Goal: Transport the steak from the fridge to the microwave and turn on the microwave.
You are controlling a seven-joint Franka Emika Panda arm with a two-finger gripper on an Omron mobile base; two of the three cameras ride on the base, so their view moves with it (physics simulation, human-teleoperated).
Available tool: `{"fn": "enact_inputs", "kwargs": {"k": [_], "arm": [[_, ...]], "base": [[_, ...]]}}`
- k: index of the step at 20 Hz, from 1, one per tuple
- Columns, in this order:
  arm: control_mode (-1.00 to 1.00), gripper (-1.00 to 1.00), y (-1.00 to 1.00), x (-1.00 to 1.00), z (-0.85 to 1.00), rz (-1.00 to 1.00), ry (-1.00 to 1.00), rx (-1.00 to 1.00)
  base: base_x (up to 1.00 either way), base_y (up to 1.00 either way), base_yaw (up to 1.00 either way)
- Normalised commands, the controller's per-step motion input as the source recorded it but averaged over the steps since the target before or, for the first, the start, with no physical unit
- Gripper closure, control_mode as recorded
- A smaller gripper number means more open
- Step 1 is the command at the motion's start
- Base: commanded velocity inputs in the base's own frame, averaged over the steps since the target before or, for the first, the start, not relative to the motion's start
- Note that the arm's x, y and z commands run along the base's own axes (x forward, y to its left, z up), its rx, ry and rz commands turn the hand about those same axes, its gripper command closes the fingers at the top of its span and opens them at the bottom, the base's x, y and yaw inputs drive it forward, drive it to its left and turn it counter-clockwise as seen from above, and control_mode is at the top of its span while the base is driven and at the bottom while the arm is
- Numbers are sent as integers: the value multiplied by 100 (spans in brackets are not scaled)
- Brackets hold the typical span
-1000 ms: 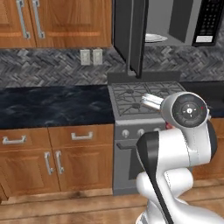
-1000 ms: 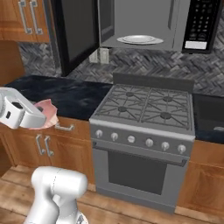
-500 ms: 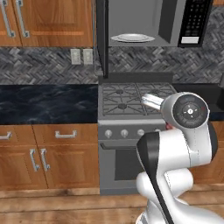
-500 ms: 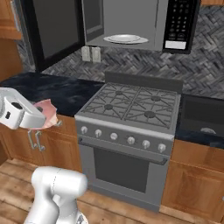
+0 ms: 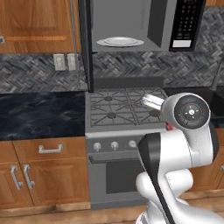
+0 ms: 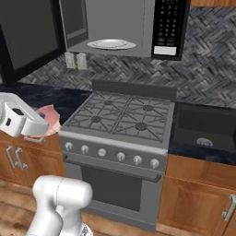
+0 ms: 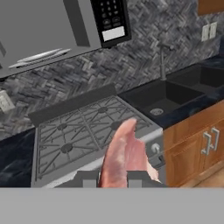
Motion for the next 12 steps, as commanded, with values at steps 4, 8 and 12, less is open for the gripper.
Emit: {"fn": "enact_inputs", "kwargs": {"k": [4, 8, 12], "arm": [[100, 100, 0, 0, 0, 0, 0, 0], [100, 100, 0, 0, 0, 0, 0, 0], [100, 100, 0, 0, 0, 0, 0, 0]], "base": [[48, -1, -4], [35, -12, 12], [35, 9, 4]]}}
